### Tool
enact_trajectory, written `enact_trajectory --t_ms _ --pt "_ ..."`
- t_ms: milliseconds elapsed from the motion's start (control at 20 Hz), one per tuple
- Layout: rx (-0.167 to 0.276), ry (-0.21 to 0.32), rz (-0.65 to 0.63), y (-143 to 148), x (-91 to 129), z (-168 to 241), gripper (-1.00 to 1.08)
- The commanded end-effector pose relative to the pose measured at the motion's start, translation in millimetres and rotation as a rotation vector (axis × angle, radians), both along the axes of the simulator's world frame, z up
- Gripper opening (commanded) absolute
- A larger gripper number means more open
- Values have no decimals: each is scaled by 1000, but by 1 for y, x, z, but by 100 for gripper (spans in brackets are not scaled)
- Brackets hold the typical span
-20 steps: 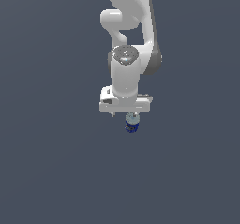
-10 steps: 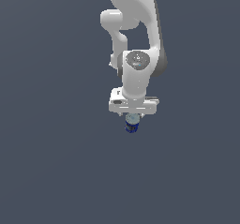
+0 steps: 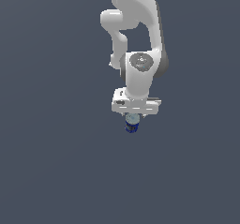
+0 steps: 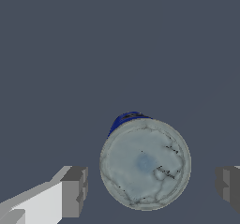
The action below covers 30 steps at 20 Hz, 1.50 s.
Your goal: Pick up the object and move it to a goal position.
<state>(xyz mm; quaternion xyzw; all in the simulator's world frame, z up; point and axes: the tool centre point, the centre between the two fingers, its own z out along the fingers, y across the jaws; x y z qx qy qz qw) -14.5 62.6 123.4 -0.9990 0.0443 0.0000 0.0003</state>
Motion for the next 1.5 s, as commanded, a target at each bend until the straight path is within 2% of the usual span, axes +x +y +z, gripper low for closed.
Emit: enact_trajectory --t_ms 0,400,650,700,1450 --pt "0 1 0 0 0 -5 100" --pt "-1 0 -3 0 -2 -42 100" --pt "-1 0 -3 0 -1 -49 100" --pt "-1 0 -3 0 -1 -49 -100" --pt "0 1 -3 -7 3 -42 -100"
